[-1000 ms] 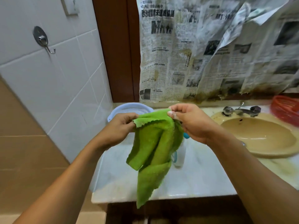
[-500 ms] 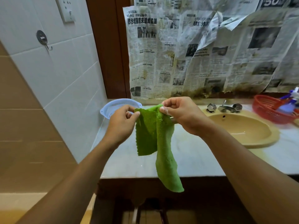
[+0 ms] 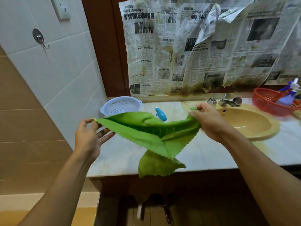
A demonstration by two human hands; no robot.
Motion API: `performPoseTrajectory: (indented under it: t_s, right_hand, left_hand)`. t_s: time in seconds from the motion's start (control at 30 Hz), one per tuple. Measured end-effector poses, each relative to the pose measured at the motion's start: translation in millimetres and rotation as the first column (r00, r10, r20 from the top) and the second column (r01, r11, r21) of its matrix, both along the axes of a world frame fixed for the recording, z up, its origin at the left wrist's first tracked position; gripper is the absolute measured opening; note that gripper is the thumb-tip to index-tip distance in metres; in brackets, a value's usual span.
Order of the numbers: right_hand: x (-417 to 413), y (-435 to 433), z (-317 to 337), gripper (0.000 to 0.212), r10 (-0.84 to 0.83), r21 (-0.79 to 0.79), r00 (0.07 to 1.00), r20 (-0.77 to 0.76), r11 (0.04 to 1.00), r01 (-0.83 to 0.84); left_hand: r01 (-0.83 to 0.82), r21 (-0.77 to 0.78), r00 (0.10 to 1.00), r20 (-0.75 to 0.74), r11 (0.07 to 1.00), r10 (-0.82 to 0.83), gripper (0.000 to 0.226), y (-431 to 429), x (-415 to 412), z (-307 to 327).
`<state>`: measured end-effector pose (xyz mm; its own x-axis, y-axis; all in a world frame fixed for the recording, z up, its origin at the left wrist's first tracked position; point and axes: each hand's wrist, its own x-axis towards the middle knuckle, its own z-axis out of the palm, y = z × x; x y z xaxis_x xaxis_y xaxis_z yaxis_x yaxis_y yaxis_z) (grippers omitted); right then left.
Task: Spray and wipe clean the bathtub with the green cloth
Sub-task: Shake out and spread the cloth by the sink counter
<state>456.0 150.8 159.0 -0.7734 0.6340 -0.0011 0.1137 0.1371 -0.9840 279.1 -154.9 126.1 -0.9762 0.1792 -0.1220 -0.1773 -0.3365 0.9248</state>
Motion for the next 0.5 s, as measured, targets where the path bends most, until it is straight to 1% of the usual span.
performPoseTrajectory:
  t_s: [0.03, 0.07, 0.1, 0.13, 0.17, 0.2, 0.23, 0.27, 0.33, 0.37, 0.4, 0.43, 0.47, 0.5]
  right_hand:
    - [4.2, 1.1, 3.1, 0.015, 0.020, 0.035, 0.999, 0.033, 0.999, -0.021]
    - [8.1, 1.9, 5.5, 0.021, 0.033, 0.091, 0.996, 0.083, 0.995, -0.040]
    - [11.5, 2.6, 8.3, 0.035, 0.026, 0.183, 0.987, 0.159, 0.982, -0.055]
    - [13.4, 4.5, 9.6, 0.052, -0.007, 0.310, 0.967, 0.254, 0.948, -0.075]
    - [14.8, 5.2, 11.6, 0.065, -0.046, 0.434, 0.936, 0.350, 0.893, -0.119]
    - [14.5, 6.8, 12.1, 0.071, -0.086, 0.537, 0.897, 0.433, 0.824, -0.180]
    - [13.8, 7.4, 13.3, 0.066, -0.113, 0.602, 0.862, 0.494, 0.760, -0.246]
    - [12.7, 8.6, 14.1, 0.052, -0.130, 0.627, 0.832, 0.540, 0.721, -0.294]
    - [9.9, 9.0, 16.7, 0.021, -0.155, 0.649, 0.830, 0.536, 0.704, -0.288]
    - [9.9, 9.5, 17.1, 0.016, -0.170, 0.661, 0.843, 0.511, 0.704, -0.259]
    - [10.1, 10.5, 17.0, 0.016, -0.177, 0.664, 0.862, 0.475, 0.714, -0.220]
    - [10.2, 13.0, 17.0, 0.015, -0.171, 0.652, 0.888, 0.427, 0.739, -0.171]
    - [11.4, 18.0, 15.5, 0.011, -0.156, 0.618, 0.910, 0.383, 0.776, -0.127]
    - [14.5, 20.8, 15.2, 0.006, -0.124, 0.562, 0.926, 0.356, 0.820, -0.106]
  left_hand:
    - [-0.014, 0.016, 1.000, 0.010, 1.000, 0.014, 0.020, -8.3, -7.3, -1.5]
    - [-0.015, 0.022, 1.000, 0.016, 1.000, 0.014, 0.021, -14.8, -13.4, -2.5]
    - [-0.012, 0.016, 1.000, 0.029, 1.000, 0.012, 0.022, -19.6, -18.3, -2.5]
    - [-0.005, 0.014, 0.999, 0.044, 1.000, 0.004, 0.022, -22.6, -22.7, -2.4]
    - [-0.001, -0.002, 0.998, 0.057, 1.000, 0.001, 0.023, -24.0, -27.2, -2.0]
    - [0.004, -0.026, 0.998, 0.056, 1.000, -0.003, 0.022, -23.6, -30.5, -1.6]
    - [0.010, -0.068, 0.999, 0.051, 0.998, -0.006, 0.023, -23.1, -31.5, 0.0]
    - [0.028, -0.108, 0.999, 0.029, 0.994, -0.025, 0.024, -21.1, -31.5, 1.8]
    - [0.064, -0.176, 0.998, -0.017, 0.982, -0.068, 0.034, -14.3, -28.0, 8.0]
    - [0.101, -0.176, 0.994, -0.026, 0.979, -0.107, 0.038, -10.8, -25.1, 12.1]
    - [0.152, -0.179, 0.986, -0.037, 0.972, -0.161, 0.036, -8.7, -21.6, 16.5]
    - [0.198, -0.214, 0.975, -0.054, 0.957, -0.214, 0.025, -8.9, -18.4, 21.0]
    - [0.252, -0.262, 0.955, -0.087, 0.931, -0.283, 0.009, -10.8, -15.7, 24.9]
    - [0.303, -0.354, 0.924, -0.119, 0.885, -0.364, 0.016, -14.8, -19.0, 25.0]
